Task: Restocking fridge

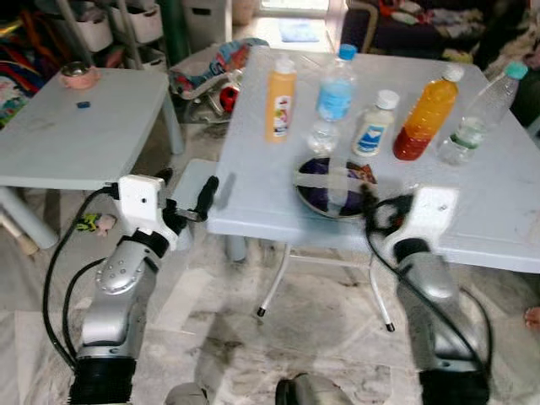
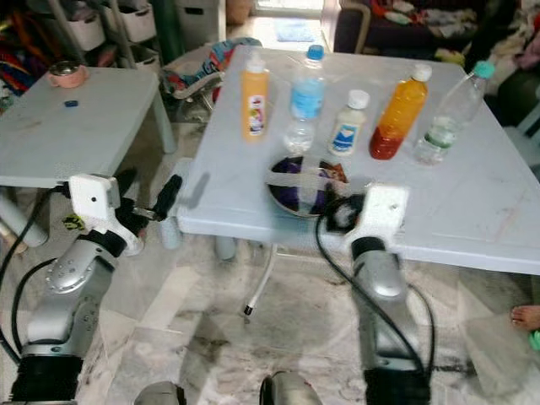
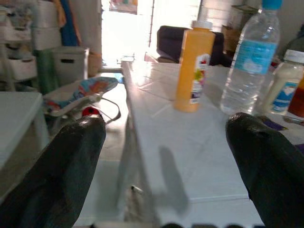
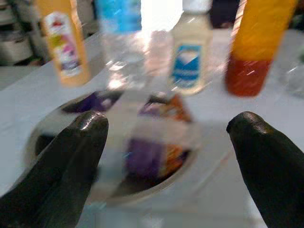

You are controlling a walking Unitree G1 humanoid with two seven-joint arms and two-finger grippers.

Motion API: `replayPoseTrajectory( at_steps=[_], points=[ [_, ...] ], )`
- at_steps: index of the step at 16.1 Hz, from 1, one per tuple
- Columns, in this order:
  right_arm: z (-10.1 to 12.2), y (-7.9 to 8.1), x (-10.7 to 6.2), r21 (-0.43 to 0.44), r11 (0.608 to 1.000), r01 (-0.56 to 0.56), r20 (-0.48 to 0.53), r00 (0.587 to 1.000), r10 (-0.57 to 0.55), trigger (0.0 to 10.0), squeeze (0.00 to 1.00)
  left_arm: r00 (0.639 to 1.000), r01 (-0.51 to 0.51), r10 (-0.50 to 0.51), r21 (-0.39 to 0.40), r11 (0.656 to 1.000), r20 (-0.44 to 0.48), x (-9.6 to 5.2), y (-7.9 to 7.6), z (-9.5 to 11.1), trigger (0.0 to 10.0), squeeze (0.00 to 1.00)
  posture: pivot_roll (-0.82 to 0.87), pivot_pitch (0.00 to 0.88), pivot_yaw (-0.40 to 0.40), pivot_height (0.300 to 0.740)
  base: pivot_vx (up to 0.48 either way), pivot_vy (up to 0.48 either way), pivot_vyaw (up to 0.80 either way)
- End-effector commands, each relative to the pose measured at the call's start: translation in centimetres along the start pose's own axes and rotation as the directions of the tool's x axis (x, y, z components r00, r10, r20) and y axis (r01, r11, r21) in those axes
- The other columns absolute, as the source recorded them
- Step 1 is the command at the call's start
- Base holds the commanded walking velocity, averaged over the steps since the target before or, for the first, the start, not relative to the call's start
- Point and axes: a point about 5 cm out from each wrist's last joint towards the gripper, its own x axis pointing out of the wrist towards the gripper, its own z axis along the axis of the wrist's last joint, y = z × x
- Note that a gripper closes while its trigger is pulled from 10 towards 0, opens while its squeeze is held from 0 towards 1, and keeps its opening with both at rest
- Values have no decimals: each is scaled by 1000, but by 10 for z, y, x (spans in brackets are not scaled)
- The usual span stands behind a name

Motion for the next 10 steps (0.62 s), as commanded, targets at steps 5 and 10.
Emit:
replayPoseTrajectory(
  at_steps=[5,10],
  points=[
    [-15,-3,2,94,995,-9,-105,994,19,10000,0,999,39,-39,16,999,-7,3,-6,-3,10000,0,-81,67,-43,740,0,0,0],
    [-19,-6,2,153,988,20,-153,988,3,10000,0,999,54,-54,14,998,-2,5,-10,-4,10000,0,-83,71,-46,740,0,0,0]
  ],
)
